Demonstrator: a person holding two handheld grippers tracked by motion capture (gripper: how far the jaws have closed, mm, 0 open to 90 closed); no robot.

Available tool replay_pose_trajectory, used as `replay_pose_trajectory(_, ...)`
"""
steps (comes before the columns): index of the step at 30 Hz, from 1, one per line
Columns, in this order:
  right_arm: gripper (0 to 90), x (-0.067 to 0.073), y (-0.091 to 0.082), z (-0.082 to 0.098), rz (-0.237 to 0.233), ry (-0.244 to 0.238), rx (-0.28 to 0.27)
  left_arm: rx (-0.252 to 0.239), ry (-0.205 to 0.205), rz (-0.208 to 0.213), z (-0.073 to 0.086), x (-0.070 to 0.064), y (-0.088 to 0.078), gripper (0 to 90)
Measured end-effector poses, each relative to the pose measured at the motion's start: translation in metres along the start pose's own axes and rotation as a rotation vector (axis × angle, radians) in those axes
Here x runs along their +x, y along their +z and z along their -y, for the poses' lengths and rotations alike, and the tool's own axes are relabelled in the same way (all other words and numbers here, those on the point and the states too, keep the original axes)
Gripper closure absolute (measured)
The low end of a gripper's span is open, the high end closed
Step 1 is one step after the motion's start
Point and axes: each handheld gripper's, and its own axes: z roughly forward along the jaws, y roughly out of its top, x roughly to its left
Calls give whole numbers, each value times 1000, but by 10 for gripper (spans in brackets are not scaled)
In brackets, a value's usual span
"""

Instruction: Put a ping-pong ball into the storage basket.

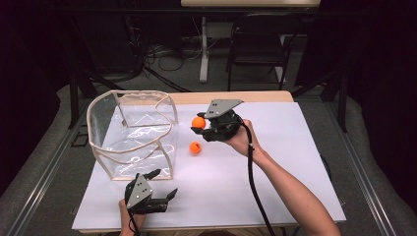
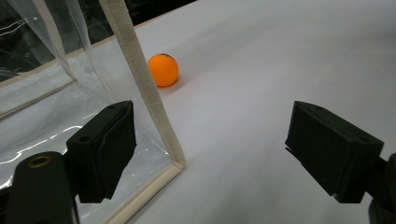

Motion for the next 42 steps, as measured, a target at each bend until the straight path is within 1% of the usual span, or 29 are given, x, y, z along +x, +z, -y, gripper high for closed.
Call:
replay_pose_trajectory(14,507,-5,3,-12,3,-7,3,-2,1,3,0,-1,0,158)
replay_pose_trajectory(27,507,-9,10,-22,3,-18,13,-2,0,1,0,0,0,158)
replay_pose_trajectory(42,507,-16,19,-31,4,-12,21,-4,0,0,0,0,0,158)
